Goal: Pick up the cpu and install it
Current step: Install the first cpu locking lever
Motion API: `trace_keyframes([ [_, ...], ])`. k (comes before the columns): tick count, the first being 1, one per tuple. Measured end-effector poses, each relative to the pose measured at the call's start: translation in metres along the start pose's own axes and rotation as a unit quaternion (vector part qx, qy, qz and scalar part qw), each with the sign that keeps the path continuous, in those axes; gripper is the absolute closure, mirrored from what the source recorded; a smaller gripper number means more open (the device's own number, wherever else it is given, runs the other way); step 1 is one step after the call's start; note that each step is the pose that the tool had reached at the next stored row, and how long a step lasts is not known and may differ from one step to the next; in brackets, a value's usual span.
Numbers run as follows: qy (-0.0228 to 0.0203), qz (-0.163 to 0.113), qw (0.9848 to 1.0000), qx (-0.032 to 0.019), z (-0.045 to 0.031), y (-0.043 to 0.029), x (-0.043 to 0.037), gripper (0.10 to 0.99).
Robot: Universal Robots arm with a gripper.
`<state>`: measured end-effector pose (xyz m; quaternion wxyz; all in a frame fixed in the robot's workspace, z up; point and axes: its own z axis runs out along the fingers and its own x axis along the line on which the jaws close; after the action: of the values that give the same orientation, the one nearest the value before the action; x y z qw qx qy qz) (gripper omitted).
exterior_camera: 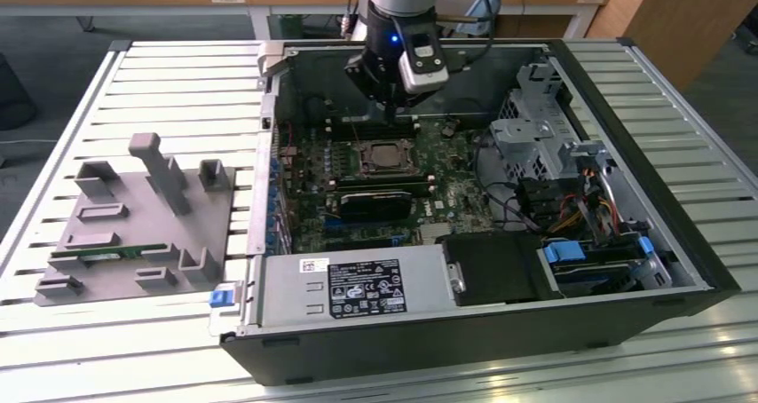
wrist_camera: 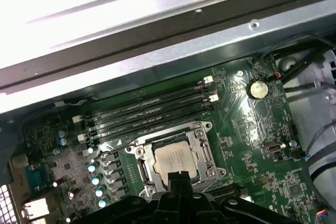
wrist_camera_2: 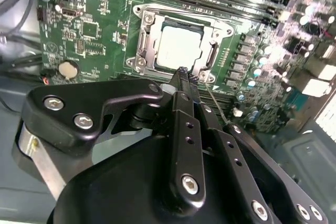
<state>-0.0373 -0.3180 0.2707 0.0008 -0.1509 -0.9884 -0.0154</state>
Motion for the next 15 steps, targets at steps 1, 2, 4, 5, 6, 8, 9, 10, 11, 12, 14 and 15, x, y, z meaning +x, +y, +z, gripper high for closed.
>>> trace_keyframes([
  [1, 0.0002, -0.008, 1.0, 0.0, 0.0001, 0.0, 0.0, 0.98],
  [2, 0.0005, -0.015, 0.9999, 0.0001, 0.0001, 0.0, 0.0, 0.98],
  [4, 0.001, -0.032, 0.9995, 0.0001, 0.0003, 0.0, 0.0, 0.98],
  [5, 0.0012, -0.04, 0.9992, 0.0002, 0.0003, 0.0, 0.0, 0.98],
  [6, 0.0015, -0.049, 0.9988, 0.0003, 0.0004, 0.0, 0.0, 0.98],
  [8, 0.002, -0.066, 0.9978, 0.0004, 0.0005, 0.0, 0.0, 0.98],
  [9, 0.0023, -0.075, 0.9972, 0.0004, 0.0006, 0.0, 0.0, 0.98],
  [10, 0.0025, -0.084, 0.9964, 0.0005, 0.0006, 0.0, 0.0, 0.98],
  [11, 0.0028, -0.093, 0.9956, 0.0006, 0.0007, 0.0, 0.0, 0.98],
  [12, 0.0031, -0.102, 0.9947, 0.0006, 0.0007, 0.0, 0.0, 0.98],
  [14, 0.0036, -0.121, 0.9927, 0.0007, 0.0008, 0.0, 0.0, 0.98],
  [15, 0.0038, -0.127, 0.9919, 0.0007, 0.0009, -0.0001, 0.0003, 0.98],
])
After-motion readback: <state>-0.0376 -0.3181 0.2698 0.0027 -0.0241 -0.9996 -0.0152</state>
